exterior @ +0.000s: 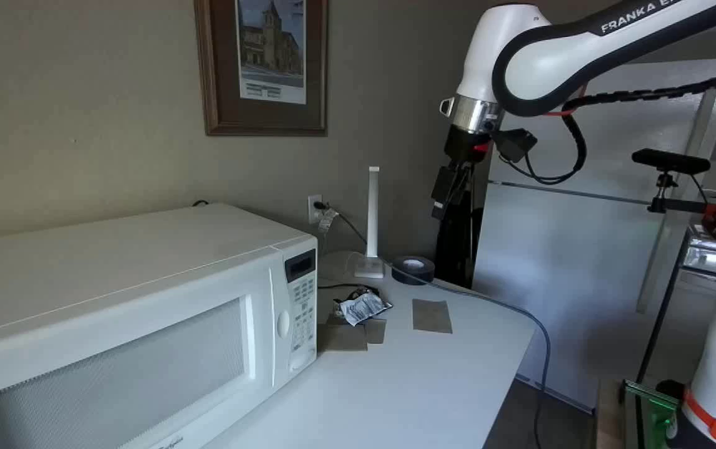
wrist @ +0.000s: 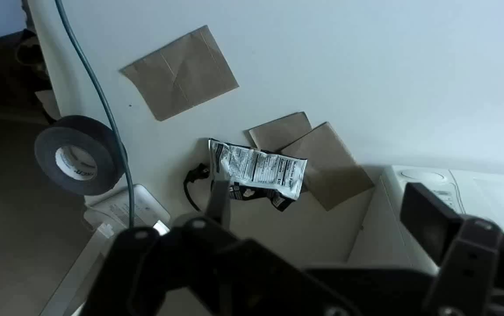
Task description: Press the open button to open the microwave, remove the black bowl and then put it on the countertop
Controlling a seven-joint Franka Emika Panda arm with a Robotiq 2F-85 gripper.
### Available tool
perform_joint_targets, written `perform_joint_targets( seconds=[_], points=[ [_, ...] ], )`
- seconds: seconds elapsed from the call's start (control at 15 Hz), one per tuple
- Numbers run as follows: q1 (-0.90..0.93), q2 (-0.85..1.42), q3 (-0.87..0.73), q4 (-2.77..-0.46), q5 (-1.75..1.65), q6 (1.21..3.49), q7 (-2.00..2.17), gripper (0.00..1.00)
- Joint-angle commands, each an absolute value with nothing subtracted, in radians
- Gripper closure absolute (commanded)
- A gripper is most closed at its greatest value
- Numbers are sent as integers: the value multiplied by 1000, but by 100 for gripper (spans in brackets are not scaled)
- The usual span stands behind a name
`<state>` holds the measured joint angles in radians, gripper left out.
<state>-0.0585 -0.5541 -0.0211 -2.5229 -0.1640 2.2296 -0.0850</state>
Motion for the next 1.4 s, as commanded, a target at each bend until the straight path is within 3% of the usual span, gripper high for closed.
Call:
perform_joint_targets(
  seconds=[0.0,0.4,0.93,1.33],
  points=[
    [-54,-554,-25,-2522,-166,2228,-83,0],
    [-54,-554,-25,-2522,-166,2228,-83,0],
    [-1,-390,22,-2630,-164,2258,-87,0],
    [75,-275,15,-2695,-61,2425,-150,0]
  ],
)
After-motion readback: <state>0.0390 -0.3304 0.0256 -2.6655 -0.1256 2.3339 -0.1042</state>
